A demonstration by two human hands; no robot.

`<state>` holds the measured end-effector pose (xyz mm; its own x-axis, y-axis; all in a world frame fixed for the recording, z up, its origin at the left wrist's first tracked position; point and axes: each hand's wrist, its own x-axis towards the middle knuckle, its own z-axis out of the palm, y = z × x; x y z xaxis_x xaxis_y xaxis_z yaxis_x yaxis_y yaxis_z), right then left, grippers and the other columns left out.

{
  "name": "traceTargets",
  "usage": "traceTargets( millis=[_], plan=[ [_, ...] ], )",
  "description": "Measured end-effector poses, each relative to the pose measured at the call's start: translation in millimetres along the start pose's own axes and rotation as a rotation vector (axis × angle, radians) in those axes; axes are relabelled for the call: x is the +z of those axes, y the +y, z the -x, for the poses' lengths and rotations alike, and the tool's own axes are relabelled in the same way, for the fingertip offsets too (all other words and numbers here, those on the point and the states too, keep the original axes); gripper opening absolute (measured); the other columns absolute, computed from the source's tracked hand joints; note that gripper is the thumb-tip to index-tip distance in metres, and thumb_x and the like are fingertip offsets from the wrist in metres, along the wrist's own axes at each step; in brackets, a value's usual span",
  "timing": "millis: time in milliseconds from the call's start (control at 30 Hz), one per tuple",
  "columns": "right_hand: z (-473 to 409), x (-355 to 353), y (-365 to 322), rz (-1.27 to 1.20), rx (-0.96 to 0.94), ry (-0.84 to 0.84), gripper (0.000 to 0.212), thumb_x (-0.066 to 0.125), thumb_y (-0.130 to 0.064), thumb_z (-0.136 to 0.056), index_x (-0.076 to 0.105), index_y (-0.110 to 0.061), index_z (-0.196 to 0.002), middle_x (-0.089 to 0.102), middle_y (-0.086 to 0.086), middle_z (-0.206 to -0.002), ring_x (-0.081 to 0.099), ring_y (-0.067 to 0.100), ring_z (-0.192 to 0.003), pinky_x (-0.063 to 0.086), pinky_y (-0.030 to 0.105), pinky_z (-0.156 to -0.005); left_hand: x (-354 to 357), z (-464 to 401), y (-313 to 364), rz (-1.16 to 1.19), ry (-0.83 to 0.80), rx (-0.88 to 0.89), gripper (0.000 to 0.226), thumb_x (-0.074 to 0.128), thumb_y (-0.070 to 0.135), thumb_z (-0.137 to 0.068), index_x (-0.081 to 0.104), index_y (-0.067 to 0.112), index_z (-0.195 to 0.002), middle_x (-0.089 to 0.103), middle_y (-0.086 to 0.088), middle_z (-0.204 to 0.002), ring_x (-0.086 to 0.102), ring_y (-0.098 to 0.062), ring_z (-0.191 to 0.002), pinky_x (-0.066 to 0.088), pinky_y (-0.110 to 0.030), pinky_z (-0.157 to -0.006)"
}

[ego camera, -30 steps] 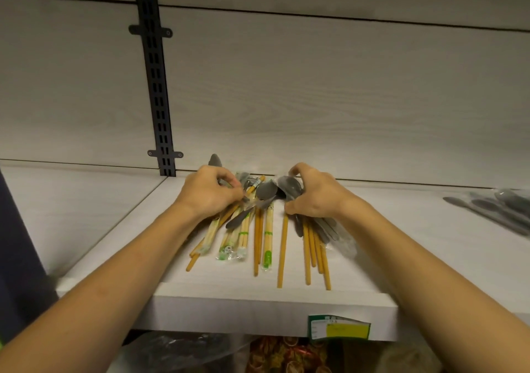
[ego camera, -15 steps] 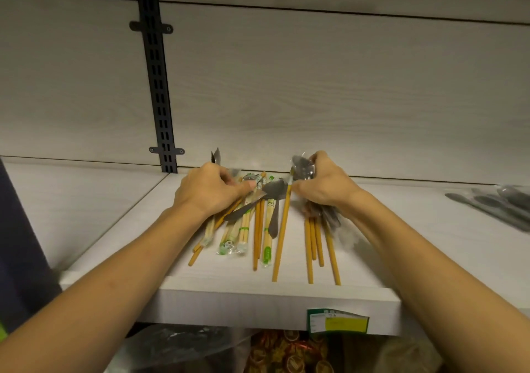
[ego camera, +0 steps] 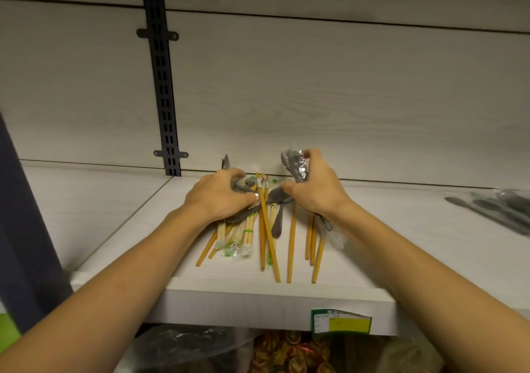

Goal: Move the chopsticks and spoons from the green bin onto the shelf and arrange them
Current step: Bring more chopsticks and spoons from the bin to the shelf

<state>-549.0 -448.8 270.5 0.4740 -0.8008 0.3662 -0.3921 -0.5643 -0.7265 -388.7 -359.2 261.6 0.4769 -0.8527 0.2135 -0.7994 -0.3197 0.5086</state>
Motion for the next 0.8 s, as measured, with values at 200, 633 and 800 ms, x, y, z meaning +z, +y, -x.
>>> traceTargets(
  millis=[200,633,800],
  plan=[
    [6,4,-5,-0.03,-0.065,-0.089,0.071,0.081,-0.037,-0.074,0.039,-0.02,-0.128,0.056,-0.001,-0.112,0.059,0.017,-0.095,0.05,0.025,-0.073,3,-1,-2,0.106,0.047,0.022,0.029,0.051,0.048,-0.085,0.071,0.027,-0.084,0.069,0.004,-0.088,0.062,-0.019,-0.085,0.051,-0.034,-0.076],
    [5,-3,-4,0.226,0.068,-0.206,0.063,0.077,-0.02,-0.076,0.038,-0.017,-0.126,0.051,0.004,-0.108,0.056,0.022,-0.089,0.045,0.031,-0.068,-5,-4,-10,0.32,0.071,-0.061,0.023,0.083,0.025,-0.072,0.065,0.017,-0.084,0.056,0.001,-0.077,0.045,-0.013,-0.061,0.035,-0.023,-0.051],
    [4,-5,-2,0.217,0.099,-0.134,0.061,0.074,-0.007,-0.078,0.036,-0.015,-0.126,0.052,0.008,-0.113,0.059,0.026,-0.093,0.057,0.039,-0.079,-3,-4,-11,0.314,0.244,-0.041,0.012,0.07,0.01,-0.078,0.065,0.019,-0.084,0.062,0.001,-0.087,0.057,-0.019,-0.075,0.042,-0.026,-0.06]
  ],
)
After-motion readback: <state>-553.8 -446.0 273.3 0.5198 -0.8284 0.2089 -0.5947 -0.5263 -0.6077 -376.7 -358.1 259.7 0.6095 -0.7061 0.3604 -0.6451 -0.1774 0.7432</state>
